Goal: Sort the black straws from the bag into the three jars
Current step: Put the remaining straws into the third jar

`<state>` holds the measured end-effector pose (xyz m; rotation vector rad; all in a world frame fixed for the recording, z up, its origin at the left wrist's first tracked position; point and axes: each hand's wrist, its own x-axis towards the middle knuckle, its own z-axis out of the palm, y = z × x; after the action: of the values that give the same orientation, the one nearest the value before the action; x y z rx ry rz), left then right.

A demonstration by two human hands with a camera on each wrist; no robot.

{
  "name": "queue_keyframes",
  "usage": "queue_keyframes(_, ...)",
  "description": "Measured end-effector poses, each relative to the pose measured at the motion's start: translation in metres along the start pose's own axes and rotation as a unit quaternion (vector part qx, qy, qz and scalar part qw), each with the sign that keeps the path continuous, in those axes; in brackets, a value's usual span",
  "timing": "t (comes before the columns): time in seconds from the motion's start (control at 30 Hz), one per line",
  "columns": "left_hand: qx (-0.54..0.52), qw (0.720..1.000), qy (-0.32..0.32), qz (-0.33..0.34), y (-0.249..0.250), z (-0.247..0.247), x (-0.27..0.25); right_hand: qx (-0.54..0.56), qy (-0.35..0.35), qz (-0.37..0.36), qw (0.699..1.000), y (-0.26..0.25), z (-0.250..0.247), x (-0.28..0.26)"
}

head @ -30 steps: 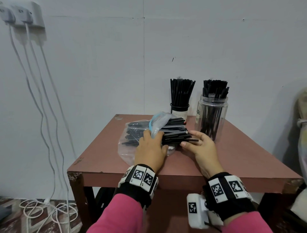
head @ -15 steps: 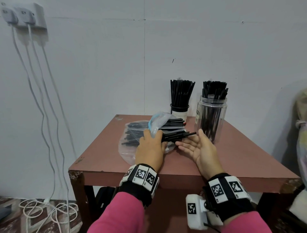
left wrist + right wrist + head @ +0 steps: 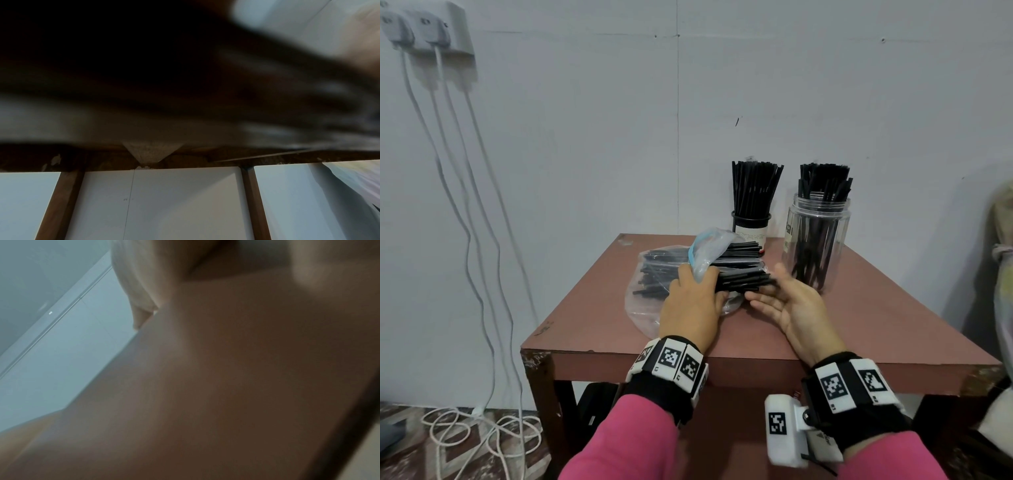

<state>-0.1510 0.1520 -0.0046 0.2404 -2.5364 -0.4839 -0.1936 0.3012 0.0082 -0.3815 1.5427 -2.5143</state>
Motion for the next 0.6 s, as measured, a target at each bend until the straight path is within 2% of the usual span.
queue_keyframes(0.17, 0.004, 1.0, 0.001, 0.001, 0.0, 0.0, 0.0, -0.05, -0.013, -0.03, 0.998, 0.007, -0.002, 0.003)
queue_keyframes(0.27, 0.001, 1.0, 0.01, -0.003, 0.0, 0.0, -0.001, -0.069, -0.054, -0.038, 0.995, 0.005, -0.004, 0.001)
queue_keyframes(0.37, 0.005, 1.0, 0.009, 0.005, 0.0, 0.001, 0.0, -0.111, -0.061, -0.027, 0.992, 0.006, 0.001, 0.0)
queue_keyframes(0.5, -0.009, 1.0, 0.018, 0.005, 0.0, 0.0, 0.0, -0.013, -0.023, -0.002, 1.0, 0.012, 0.022, 0.003)
queue_keyframes(0.6, -0.016, 1.0, 0.015, 0.01, -0.001, -0.002, -0.001, 0.045, 0.028, -0.015, 0.998, 0.026, 0.037, 0.005)
